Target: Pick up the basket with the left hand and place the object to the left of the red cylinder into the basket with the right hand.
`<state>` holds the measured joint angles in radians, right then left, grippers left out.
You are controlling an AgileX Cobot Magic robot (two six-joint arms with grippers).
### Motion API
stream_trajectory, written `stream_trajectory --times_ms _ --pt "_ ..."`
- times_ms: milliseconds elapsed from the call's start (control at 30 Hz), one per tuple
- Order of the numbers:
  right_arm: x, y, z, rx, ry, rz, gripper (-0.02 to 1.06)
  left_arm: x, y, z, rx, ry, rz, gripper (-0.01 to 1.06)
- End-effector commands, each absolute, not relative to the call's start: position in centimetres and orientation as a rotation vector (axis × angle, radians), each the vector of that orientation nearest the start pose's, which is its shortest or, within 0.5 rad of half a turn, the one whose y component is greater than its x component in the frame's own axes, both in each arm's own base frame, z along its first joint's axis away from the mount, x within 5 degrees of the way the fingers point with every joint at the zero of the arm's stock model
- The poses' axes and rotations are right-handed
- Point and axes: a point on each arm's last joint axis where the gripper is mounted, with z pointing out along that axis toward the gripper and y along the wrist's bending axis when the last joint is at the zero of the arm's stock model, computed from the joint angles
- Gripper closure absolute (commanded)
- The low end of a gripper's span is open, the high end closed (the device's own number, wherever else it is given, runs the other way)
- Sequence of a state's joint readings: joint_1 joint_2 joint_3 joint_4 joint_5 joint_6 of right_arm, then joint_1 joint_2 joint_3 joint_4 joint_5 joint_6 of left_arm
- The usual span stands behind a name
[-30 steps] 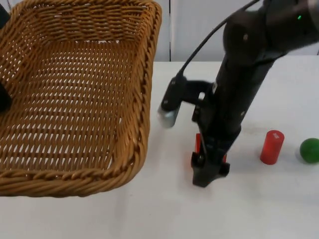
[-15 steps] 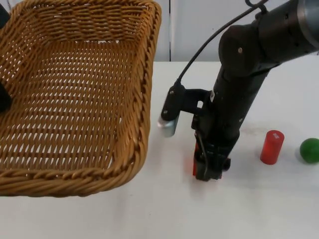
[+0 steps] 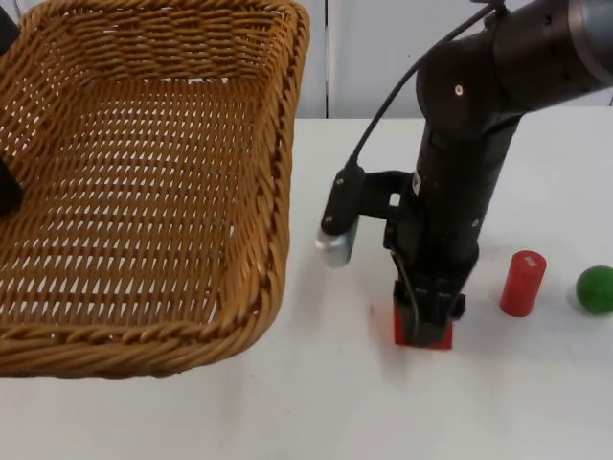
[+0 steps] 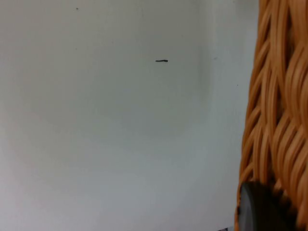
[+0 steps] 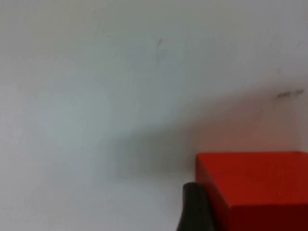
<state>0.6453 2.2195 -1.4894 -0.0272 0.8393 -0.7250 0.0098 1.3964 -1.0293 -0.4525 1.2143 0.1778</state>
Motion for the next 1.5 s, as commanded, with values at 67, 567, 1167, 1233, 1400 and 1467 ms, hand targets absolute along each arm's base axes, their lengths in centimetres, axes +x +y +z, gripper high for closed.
stream_trajectory --times_ms 67,567,1167,1233,1400,1467 --pt "33.7 24.8 11.2 -1.960 2.383 -0.030 1.05 24.5 -3.8 28.1 0.021 2.941 -0.681 1.05" --pt "32.6 22.4 17.4 -1.814 2.396 0.020 1.05 24.5 -3.9 28.1 0.016 2.938 -0.683 1.05" --pt "27.1 18.6 31.5 -1.525 2.107 0.067 1.05 24.5 -3.9 28.1 0.016 2.938 -0.683 1.05" --pt "25.8 17.7 34.0 -1.459 2.056 0.070 1.05 24.5 -3.9 28.1 0.016 2.938 -0.683 1.05" --pt "24.2 16.9 36.5 -1.371 2.010 0.122 1.05 24.5 -3.9 28.1 0.016 2.938 -0.683 1.05" --pt "23.6 16.9 37.1 -1.348 1.996 0.159 1.05 24.5 -3.9 28.1 0.016 2.938 -0.683 1.05"
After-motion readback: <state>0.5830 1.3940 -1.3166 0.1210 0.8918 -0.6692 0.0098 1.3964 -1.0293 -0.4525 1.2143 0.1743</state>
